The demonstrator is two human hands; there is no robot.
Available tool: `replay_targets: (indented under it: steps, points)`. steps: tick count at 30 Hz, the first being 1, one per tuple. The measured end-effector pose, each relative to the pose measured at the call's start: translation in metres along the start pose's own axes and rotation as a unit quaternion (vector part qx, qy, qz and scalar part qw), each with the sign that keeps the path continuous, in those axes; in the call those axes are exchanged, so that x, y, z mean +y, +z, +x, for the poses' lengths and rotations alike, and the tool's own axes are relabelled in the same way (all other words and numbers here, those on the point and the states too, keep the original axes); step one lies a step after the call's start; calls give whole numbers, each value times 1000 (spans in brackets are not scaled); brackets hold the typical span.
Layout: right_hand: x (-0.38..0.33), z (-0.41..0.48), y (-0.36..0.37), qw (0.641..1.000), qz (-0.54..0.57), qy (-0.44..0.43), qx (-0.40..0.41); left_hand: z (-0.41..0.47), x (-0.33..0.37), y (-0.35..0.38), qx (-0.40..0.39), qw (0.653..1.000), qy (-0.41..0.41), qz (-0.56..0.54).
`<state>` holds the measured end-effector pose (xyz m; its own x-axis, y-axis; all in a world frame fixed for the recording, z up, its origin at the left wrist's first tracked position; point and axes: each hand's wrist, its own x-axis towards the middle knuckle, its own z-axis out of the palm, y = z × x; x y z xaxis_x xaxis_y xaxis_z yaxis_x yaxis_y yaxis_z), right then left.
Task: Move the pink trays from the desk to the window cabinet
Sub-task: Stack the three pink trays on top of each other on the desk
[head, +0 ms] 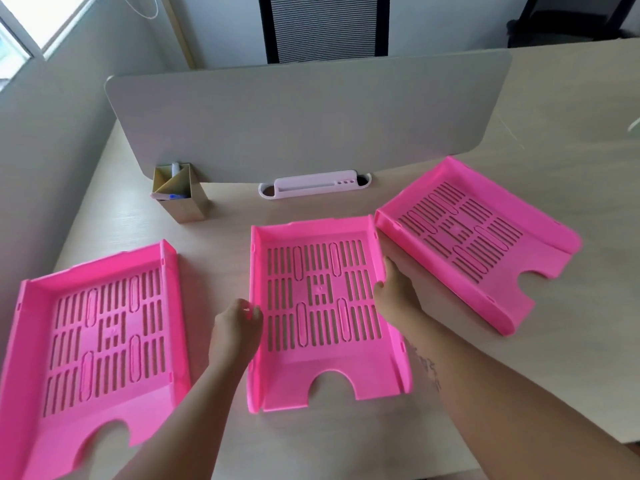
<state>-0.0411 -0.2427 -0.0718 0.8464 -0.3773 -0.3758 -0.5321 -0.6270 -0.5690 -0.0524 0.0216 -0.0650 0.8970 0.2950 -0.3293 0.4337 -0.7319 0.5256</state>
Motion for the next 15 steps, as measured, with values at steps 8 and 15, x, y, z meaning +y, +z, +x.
replay_targets:
  steps: [8,15]
  points:
    - [14,45,-97,994,31,-63,81,-9,89,7,115,977,179,3]
    - [66,118,-185,991,-25,-71,107,-45,197,97,-3,982,175,-76]
